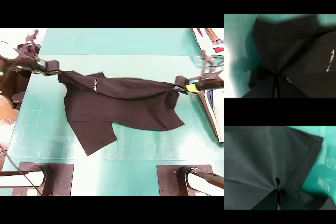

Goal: Fold the shirts.

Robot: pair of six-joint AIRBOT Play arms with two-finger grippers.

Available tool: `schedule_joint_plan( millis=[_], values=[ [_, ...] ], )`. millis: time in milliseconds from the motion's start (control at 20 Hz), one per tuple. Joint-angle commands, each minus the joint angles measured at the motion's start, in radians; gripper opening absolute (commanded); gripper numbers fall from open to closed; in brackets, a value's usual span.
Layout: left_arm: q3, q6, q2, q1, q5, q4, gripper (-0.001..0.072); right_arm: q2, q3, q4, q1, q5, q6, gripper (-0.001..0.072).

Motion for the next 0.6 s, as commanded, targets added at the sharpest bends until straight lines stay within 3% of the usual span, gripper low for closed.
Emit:
schedule_joint_plan(
  millis=[0, 50, 100, 200, 350, 550],
  values=[
    [0.0, 0.009, -0.122, 0.0, 0.155, -0.002, 0.0031, -0.21, 0.106, 0.005, 0.029, -0.085, -0.004, 0.003],
    [0.012, 0.009, -0.121, 0.002, 0.17, 0.006, 0.0283, -0.246, 0.16, 0.005, 0.021, -0.08, -0.009, 0.0217],
    [0.037, 0.008, -0.121, 0.005, 0.156, 0.014, 0.056, -0.271, 0.208, 0.007, 0.01, -0.062, -0.009, 0.0461],
    [0.106, 0.004, -0.113, 0.033, 0.011, 0.028, 0.0535, -0.292, 0.291, 0.006, -0.018, 0.022, -0.032, 0.0488],
    [0.089, -0.025, -0.046, 0.098, -0.163, 0.029, 0.0535, -0.223, 0.284, 0.006, -0.06, 0.117, -0.114, 0.0443],
    [-0.21, -0.043, 0.126, 0.115, -0.206, 0.047, 0.0535, -0.051, 0.114, 0.006, -0.103, 0.121, -0.121, 0.0443]
  ],
)
